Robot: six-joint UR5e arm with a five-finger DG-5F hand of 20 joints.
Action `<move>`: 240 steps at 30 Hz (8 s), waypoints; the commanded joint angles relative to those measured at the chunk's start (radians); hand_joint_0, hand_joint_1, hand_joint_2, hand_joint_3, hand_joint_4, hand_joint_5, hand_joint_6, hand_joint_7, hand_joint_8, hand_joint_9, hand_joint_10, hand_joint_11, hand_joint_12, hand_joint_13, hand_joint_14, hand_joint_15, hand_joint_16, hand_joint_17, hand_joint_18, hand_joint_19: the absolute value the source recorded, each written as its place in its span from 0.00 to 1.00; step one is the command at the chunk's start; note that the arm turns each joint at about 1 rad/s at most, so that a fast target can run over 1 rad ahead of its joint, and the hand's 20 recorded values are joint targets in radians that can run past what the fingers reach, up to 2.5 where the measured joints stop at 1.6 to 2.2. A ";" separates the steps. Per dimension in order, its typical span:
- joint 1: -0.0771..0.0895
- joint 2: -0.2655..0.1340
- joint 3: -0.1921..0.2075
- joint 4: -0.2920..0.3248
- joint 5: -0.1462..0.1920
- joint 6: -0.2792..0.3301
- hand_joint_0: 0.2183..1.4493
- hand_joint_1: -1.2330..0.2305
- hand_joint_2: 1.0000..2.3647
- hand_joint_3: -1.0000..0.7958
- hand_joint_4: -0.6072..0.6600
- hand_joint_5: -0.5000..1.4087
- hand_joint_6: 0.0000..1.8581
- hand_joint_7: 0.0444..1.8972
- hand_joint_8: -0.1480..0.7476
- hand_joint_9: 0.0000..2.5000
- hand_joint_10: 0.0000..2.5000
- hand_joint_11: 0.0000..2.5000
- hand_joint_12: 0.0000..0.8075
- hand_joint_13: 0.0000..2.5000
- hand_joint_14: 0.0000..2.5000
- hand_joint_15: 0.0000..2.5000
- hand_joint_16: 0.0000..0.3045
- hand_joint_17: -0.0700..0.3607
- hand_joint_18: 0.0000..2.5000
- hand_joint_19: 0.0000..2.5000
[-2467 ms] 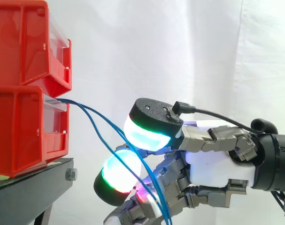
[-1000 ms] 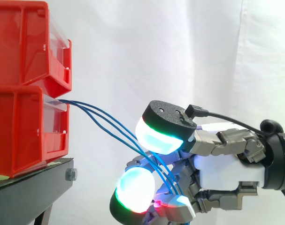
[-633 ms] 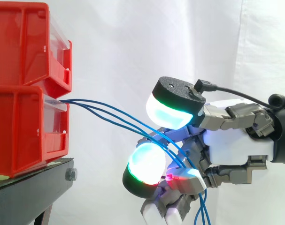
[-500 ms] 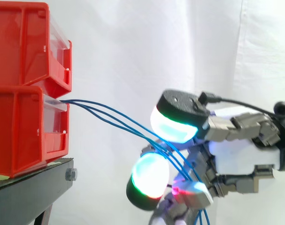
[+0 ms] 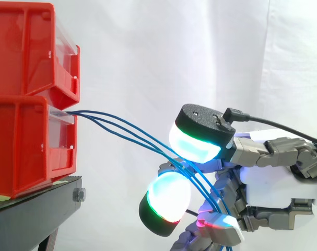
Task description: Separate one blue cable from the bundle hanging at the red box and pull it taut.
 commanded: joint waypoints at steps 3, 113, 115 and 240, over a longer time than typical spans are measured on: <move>0.001 0.000 0.000 0.004 0.001 -0.005 0.25 0.60 0.00 0.28 0.55 0.20 0.36 0.60 0.57 0.51 0.01 0.44 0.54 0.35 0.01 0.21 0.18 0.45 0.31 0.22; -0.005 0.026 0.000 0.026 0.036 -0.005 0.44 0.21 0.00 0.28 0.55 0.16 0.49 0.53 0.53 0.44 0.01 0.47 0.50 0.32 0.01 0.20 0.17 0.43 0.30 0.13; -0.004 0.026 0.000 0.026 0.036 -0.005 0.44 0.20 0.00 0.28 0.55 0.16 0.49 0.54 0.53 0.44 0.01 0.47 0.50 0.32 0.01 0.20 0.16 0.42 0.30 0.13; -0.010 0.024 -0.002 -0.016 0.002 0.588 0.48 0.24 0.01 0.36 0.26 0.16 0.49 0.71 0.51 0.46 0.01 0.47 0.48 0.33 0.01 0.20 0.15 0.41 0.29 0.17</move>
